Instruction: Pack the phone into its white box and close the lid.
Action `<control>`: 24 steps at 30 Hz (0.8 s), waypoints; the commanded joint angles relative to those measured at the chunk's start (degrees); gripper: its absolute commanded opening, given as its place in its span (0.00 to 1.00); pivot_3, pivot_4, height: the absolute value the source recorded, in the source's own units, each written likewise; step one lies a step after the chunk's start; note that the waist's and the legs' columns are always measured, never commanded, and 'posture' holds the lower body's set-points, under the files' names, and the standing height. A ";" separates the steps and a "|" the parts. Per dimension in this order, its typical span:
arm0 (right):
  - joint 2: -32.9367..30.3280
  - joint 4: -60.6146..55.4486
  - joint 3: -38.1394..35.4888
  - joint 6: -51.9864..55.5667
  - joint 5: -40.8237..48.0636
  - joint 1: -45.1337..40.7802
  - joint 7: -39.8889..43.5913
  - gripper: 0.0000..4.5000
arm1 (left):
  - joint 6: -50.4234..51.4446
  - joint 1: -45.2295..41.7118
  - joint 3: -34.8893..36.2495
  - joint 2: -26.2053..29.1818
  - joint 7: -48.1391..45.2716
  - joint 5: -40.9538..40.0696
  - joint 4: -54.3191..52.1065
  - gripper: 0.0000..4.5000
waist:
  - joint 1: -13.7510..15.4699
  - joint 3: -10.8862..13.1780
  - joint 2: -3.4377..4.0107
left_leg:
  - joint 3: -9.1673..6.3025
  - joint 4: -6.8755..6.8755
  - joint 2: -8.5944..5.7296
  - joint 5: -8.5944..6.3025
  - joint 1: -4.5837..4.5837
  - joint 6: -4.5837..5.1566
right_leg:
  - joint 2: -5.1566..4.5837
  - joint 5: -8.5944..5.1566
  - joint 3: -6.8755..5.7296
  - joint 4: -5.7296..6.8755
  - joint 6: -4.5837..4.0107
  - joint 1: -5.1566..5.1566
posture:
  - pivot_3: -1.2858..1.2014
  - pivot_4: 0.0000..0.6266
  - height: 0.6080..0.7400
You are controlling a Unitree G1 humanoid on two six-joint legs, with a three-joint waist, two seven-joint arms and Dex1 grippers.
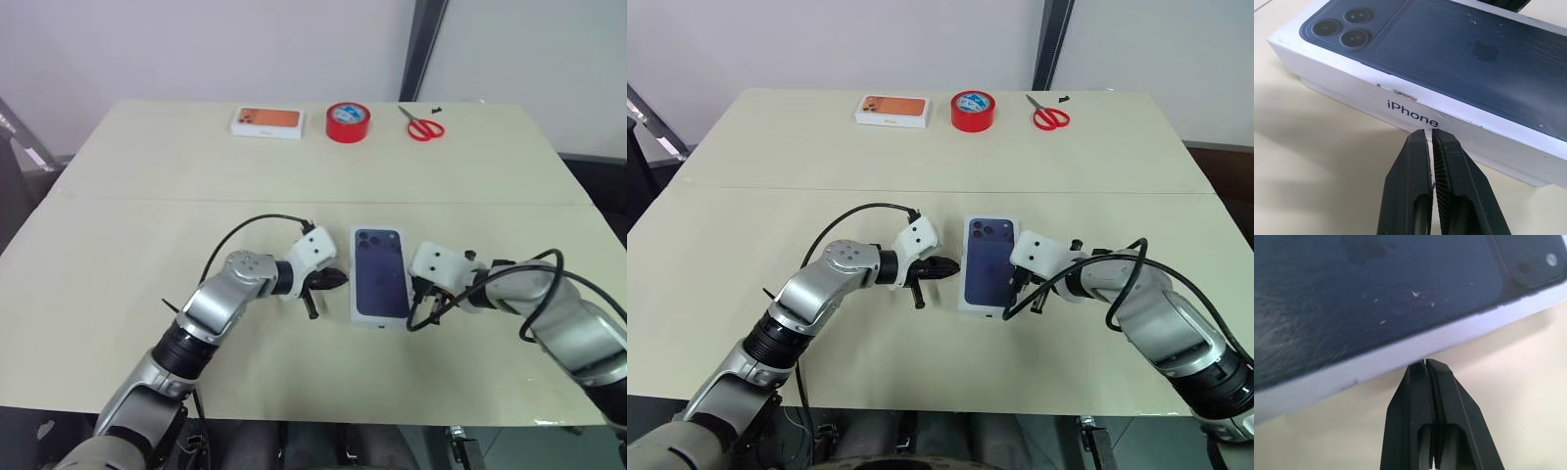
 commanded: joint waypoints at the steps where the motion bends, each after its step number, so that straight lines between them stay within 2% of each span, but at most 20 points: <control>1: -2.84 -1.25 -6.99 -2.87 1.73 1.21 2.38 0.01 | 0.52 -0.09 4.69 0.08 0.02 -2.87 -1.70 0.05 | 0.03 0.00 0.00 | 0.00 0.00 0.00 0.00 0.00 0.00 | 0.00 0.00 0.00 0.00 0.00 0.00 | 0.52 0.24 1.00; 6: -3.91 -2.45 -15.10 -5.34 6.89 5.15 6.69 0.01 | 1.46 -1.65 7.91 -0.97 0.39 -5.14 -0.64 0.05 | 0.07 0.00 0.00 | 0.00 0.00 0.00 0.00 0.01 0.00 | 0.01 0.00 -0.01 0.00 0.00 0.03 | 0.52 0.24 1.00; 11: -2.21 -6.25 -18.73 -1.78 13.42 5.54 8.24 0.01 | -0.77 -4.20 7.77 -3.03 1.67 -4.35 2.47 0.05 | 0.00 0.00 0.00 | 0.00 0.01 0.00 0.00 0.04 0.00 | 0.01 0.00 0.00 0.02 0.00 0.05 | 0.52 0.24 1.00; 16: -1.64 -11.53 -15.69 1.18 16.20 8.43 7.12 0.01 | -4.58 -10.35 4.91 -8.32 4.48 -0.47 12.88 0.05 | 0.27 0.00 -0.03 | -0.01 0.05 -0.01 0.00 0.03 0.00 | 0.01 0.00 -0.02 0.02 0.01 0.07 | 0.52 0.24 1.00; 21: -2.96 -10.64 -9.31 0.45 11.15 12.47 3.34 0.01 | -6.59 -13.88 -2.44 -11.30 3.90 6.21 24.83 0.05 | 0.24 0.00 -0.03 | -0.01 0.06 -0.06 -0.01 0.04 0.01 | 0.01 -0.01 -0.02 -0.01 0.02 0.10 | 0.52 0.24 1.00; 24: -3.09 -9.79 -8.61 0.03 10.00 13.20 2.20 0.01 | -6.79 -14.15 -2.78 -12.44 3.44 6.90 27.31 0.05 | 0.18 -0.02 -0.03 | -0.02 0.03 -0.05 -0.01 0.32 0.01 | 0.01 -0.01 -0.02 -0.04 0.03 0.36 | 0.52 0.24 1.00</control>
